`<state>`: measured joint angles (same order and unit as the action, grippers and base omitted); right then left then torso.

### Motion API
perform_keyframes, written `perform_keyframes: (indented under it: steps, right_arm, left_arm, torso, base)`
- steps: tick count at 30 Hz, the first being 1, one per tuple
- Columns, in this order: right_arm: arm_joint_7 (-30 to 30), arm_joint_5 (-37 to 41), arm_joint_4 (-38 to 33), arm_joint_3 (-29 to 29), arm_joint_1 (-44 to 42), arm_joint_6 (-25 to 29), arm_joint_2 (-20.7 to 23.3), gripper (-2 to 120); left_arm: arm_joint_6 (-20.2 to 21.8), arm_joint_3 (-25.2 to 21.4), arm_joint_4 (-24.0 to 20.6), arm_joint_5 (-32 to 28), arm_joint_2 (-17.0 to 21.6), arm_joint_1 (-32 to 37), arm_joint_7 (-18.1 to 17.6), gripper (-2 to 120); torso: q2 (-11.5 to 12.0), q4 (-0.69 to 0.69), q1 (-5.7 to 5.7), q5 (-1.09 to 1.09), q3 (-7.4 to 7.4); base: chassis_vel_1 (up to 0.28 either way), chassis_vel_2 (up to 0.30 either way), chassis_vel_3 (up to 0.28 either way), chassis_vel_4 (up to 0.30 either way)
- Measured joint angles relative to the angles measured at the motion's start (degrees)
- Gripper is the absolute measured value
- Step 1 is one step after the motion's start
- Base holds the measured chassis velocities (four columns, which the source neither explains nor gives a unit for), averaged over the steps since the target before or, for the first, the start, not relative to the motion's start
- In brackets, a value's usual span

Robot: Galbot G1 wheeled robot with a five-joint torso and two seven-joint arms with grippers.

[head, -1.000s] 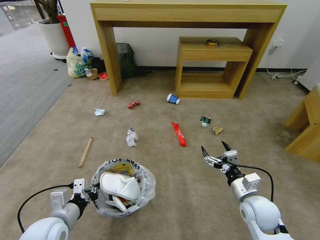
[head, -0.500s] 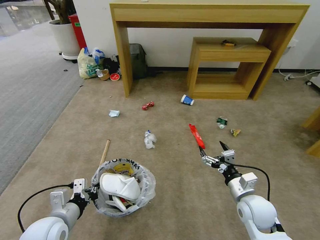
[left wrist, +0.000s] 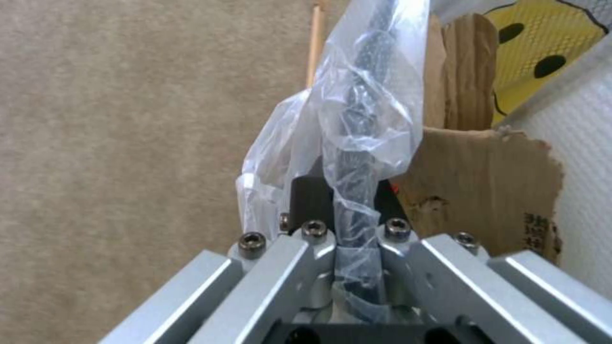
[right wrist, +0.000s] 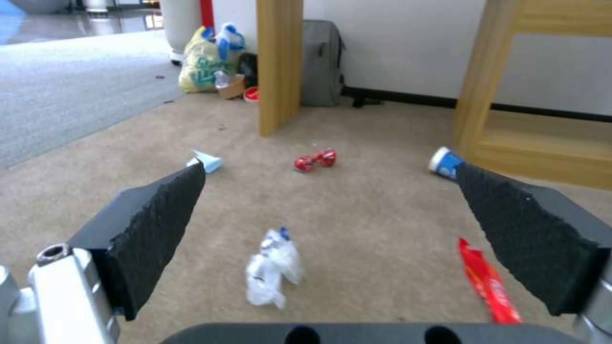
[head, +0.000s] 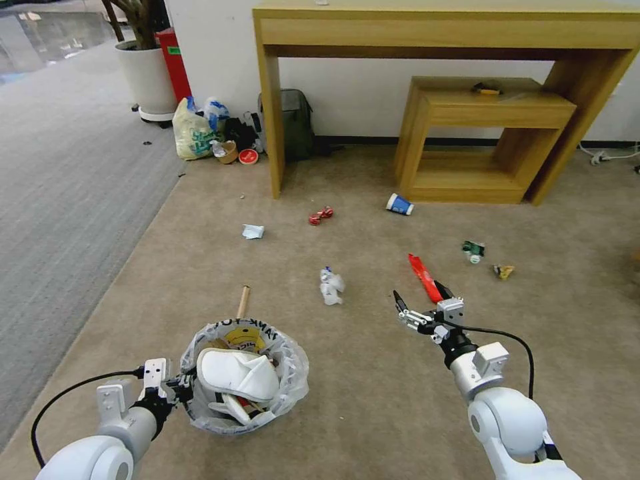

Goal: Pick up the trash bin and place the garbage on the floor into it.

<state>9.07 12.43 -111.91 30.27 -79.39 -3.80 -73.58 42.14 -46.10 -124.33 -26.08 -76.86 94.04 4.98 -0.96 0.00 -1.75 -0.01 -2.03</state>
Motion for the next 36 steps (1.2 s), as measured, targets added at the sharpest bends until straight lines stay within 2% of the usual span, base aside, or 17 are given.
perform_keyframes:
  steps: [8, 25, 36]
  right_arm:
    - [-0.14, 0.15, 0.2, -0.23, 0.1, -0.1, -0.22, 100]
    - [-0.02, -1.05, 0.95, -0.55, 0.35, 0.19, -0.36, 100]
    - [0.0, -1.33, 1.29, -1.37, 0.41, 0.31, -0.57, 100]
  left_arm:
    - [0.0, -0.12, -0.07, 0.13, -0.08, 0.1, 0.22, 0]
    - [0.0, -0.3, -0.33, 0.15, -0.11, 0.14, 0.38, 0]
    - [0.0, -0.34, -0.4, 0.15, -0.12, 0.21, 0.41, 0]
  torso:
    - [0.0, -0.01, 0.0, 0.0, 0.0]
    - [0.0, -0.01, 0.0, 0.01, 0.0]
    - [0.0, 0.0, -0.01, 0.02, 0.0]
  base:
    - [0.11, 0.213, -0.102, -0.224]
    - [-0.037, 0.157, 0.029, -0.161]
    - [0.079, 0.246, -0.078, -0.241]
